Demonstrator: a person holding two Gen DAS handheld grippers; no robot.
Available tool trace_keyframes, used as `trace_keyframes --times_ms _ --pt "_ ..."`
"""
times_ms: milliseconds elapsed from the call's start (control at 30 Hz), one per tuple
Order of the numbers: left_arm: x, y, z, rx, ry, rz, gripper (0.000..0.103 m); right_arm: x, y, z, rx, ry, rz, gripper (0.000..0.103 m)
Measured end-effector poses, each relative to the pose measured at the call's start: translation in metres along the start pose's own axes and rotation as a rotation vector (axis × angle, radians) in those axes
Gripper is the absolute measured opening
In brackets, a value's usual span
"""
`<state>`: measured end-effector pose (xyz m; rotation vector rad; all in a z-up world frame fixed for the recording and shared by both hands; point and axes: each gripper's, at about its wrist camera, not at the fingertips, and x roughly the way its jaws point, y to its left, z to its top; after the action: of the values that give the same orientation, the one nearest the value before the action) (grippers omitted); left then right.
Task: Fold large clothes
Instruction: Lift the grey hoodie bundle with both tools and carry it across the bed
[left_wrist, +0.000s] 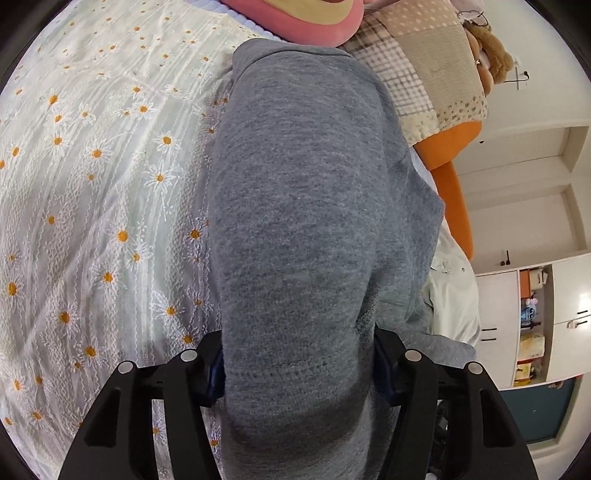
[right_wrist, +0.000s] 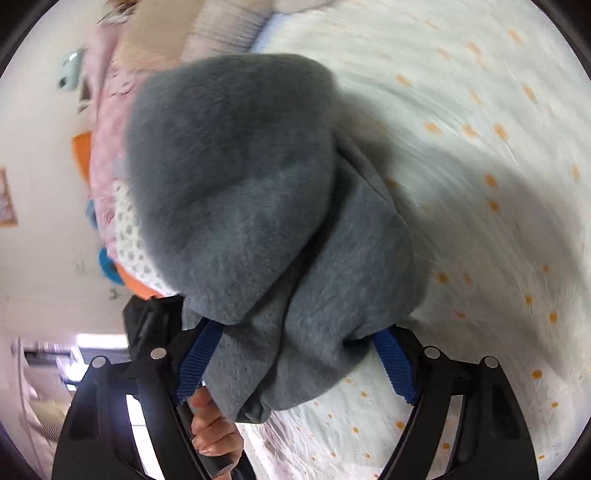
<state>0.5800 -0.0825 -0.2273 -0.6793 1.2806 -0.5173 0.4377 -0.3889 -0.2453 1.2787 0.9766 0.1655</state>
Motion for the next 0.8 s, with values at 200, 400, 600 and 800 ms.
trace_keyframes --times_ms 200,400,600,800 --pt "0.002 -0.002 -0.007 0.030 -0.033 0.011 0.066 0.004 -0.010 -0.010 0.141 -0.054 0.204 0.099" --pt "0.007 -0.019 -0.014 0.124 -0.068 0.082 0.067 0.007 0.000 -0.004 0.147 -0.087 0.147 0.099" --pt "0.008 -0.023 -0.019 0.163 -0.097 0.088 0.067 0.021 0.011 0.004 0.174 -0.215 -0.013 0.099" --pt "0.007 -0.025 -0.021 0.165 -0.102 0.094 0.067 0.039 0.028 0.005 0.157 -0.231 -0.141 0.099"
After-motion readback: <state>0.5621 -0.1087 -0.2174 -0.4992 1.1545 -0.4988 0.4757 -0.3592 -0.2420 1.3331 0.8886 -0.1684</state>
